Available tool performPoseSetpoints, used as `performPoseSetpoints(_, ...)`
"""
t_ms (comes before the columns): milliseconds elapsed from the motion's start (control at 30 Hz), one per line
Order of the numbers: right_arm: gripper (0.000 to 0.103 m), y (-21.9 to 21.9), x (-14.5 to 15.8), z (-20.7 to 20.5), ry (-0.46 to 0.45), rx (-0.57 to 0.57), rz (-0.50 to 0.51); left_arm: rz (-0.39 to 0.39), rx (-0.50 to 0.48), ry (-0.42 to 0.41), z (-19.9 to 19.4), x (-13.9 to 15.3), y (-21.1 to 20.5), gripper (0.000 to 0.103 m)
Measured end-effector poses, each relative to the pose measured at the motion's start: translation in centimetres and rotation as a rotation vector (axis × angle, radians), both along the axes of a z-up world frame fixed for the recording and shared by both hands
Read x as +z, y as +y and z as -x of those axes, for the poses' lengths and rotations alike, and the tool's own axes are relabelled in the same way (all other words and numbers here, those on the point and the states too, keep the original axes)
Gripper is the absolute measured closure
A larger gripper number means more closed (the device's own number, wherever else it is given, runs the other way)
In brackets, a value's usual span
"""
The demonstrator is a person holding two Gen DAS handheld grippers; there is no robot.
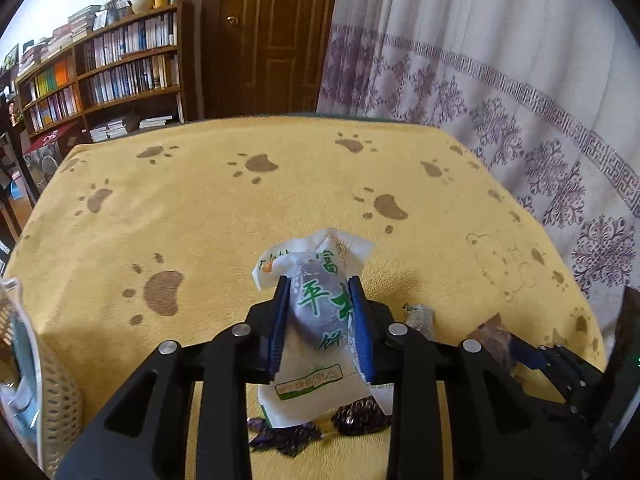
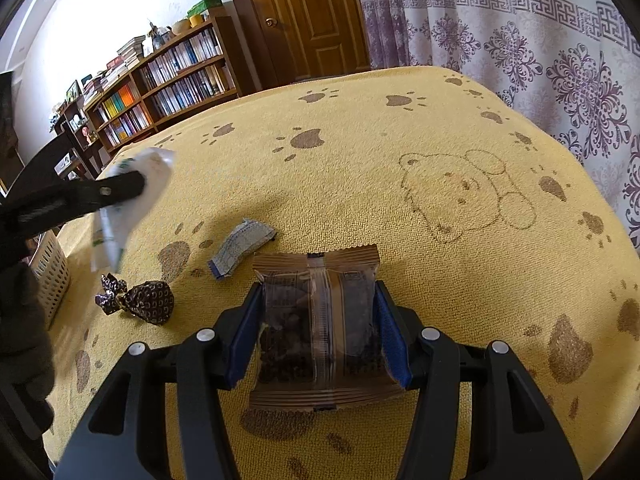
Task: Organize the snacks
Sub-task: 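Lift the white green-print bag with the left tool toward the basket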
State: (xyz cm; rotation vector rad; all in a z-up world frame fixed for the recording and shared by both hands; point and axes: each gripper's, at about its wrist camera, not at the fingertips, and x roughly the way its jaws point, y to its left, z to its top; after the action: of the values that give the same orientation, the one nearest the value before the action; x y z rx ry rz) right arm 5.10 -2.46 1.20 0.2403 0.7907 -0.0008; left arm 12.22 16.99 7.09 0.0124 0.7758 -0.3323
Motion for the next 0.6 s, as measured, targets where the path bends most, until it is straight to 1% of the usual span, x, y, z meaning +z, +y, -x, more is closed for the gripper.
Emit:
performPoseSetpoints(367, 0.049, -0.2, 0.2, 0.2, -0.007, -0.008, -0.003, 0.007, 0.064, -0.098, 4.9, 3.2, 4.3, 0.073)
performPoseSetpoints(467, 0.049, -0.1, 0.2, 0.2, -0.008, -0.008, -0.002, -0.007, 0.089, -0.126, 6.0, 3.8, 5.5, 0.073)
performPoseSetpoints(600, 0.049, -0.2, 0.2, 0.2, -0.008, -0.008, -0.004, -0.001, 0.121, -0.142, 7.4, 4.3, 7.8, 0.073)
